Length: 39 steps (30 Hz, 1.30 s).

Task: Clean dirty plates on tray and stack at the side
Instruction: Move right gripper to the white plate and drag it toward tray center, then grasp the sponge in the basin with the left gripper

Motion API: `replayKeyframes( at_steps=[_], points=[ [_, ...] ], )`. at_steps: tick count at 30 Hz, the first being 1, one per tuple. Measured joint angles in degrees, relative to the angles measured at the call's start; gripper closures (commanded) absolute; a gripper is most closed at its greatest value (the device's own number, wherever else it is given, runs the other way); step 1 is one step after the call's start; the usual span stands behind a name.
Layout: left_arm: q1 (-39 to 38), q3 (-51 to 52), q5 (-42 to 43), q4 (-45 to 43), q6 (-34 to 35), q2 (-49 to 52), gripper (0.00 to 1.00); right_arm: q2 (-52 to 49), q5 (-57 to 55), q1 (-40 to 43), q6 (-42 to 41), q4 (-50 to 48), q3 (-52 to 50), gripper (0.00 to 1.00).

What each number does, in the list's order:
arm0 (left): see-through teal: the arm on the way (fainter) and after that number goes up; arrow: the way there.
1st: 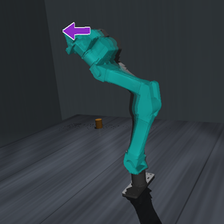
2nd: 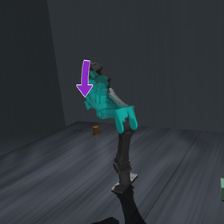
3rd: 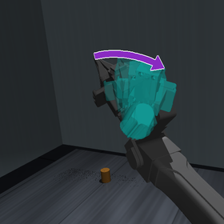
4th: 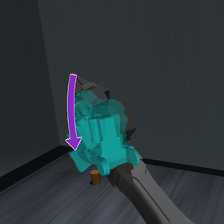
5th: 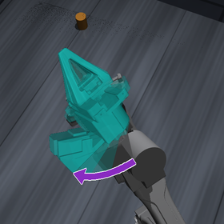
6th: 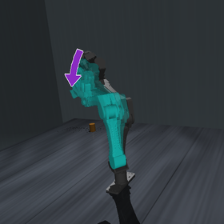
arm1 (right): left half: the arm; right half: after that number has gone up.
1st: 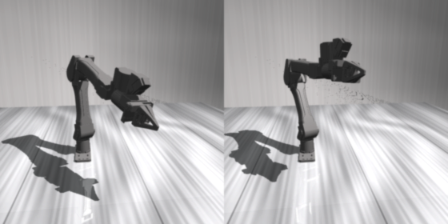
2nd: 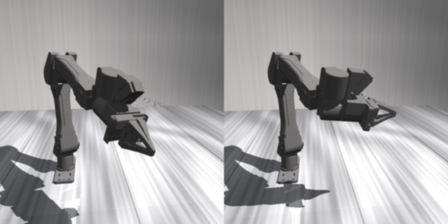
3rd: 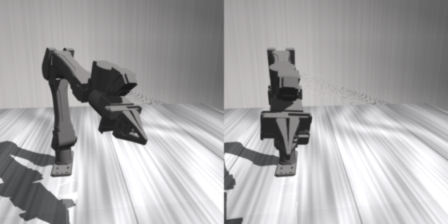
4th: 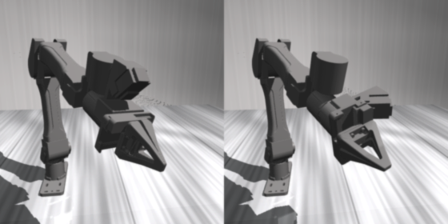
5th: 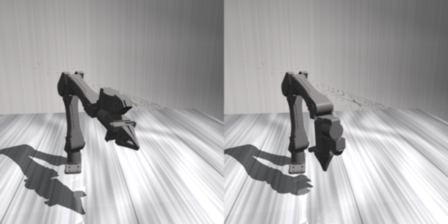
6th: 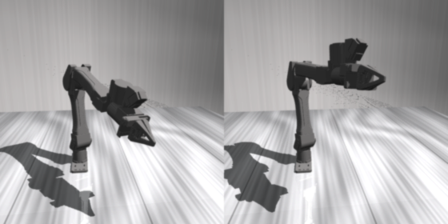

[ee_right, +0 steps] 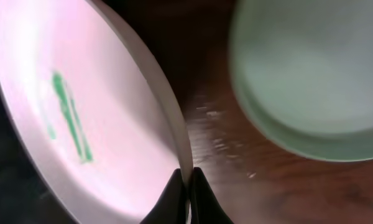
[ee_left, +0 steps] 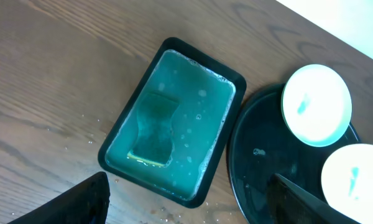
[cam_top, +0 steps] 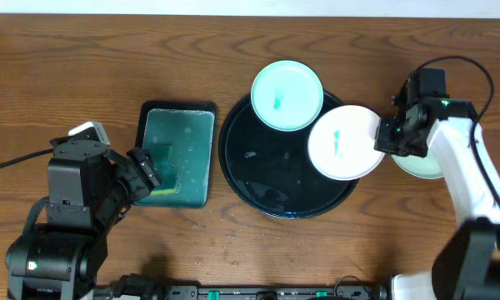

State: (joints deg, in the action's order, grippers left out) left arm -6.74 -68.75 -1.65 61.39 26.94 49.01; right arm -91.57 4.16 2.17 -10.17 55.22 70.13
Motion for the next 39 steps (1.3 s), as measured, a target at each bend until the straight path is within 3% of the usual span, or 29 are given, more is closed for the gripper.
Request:
replayKeyframes(
  at_steps=[6,14,15,16,17,18,23,28,31,36,39],
  points=[
    [0.0,0.0,0.02,0.02,0.0,0.0,0.2,3.06,3.15,-10.23,-1.44,-0.35,-0.26,0.99],
    [0.0,0.0,0.0,-0.17,0.02,0.0,0.2,-3.61,0.74,-22.75,-12.24,-12.15,-9.81,0.99],
    [0.0,0.0,0.0,-0.46,0.02,-0.02,0.2,-4.79,0.59,-22.95,-13.0,-13.38,-11.06,0.99],
    [0.0,0.0,-0.02,-0.72,0.02,0.0,0.19,-5.92,0.09,-23.06,-13.7,-14.12,-12.0,0.93],
    [0.0,0.0,0.02,-1.03,0.02,0.0,0.2,-7.28,-0.57,-23.06,-14.38,-14.38,-12.85,0.81],
    [0.0,0.0,0.0,-1.18,0.02,0.0,0.2,-7.69,-1.14,-23.04,-14.95,-14.36,-13.11,0.78],
    [0.0,0.0,0.04,-2.95,1.38,0.02,0.19,-7.48,-2.97,-21.53,-14.53,-13.6,-12.9,0.69],
    [0.0,0.15,2.05,-1.36,2.64,1.55,0.2,-1.75,-0.44,-18.99,-7.26,-12.66,-12.04,0.62],
    [0.0,1.14,2.8,-0.96,1.53,4.83,0.29,4.44,2.6,-18.86,-2.23,-12.76,-11.3,0.62],
    [0.0,2.1,1.51,-1.38,-2.73,16.87,0.31,12.92,5.22,-19.15,0.79,-12.72,-10.71,0.61],
    [0.0,2.4,0.72,-2.29,-3.61,25.49,0.4,14.71,5.75,-19.34,0.74,-12.52,-10.62,0.6]
  ],
)
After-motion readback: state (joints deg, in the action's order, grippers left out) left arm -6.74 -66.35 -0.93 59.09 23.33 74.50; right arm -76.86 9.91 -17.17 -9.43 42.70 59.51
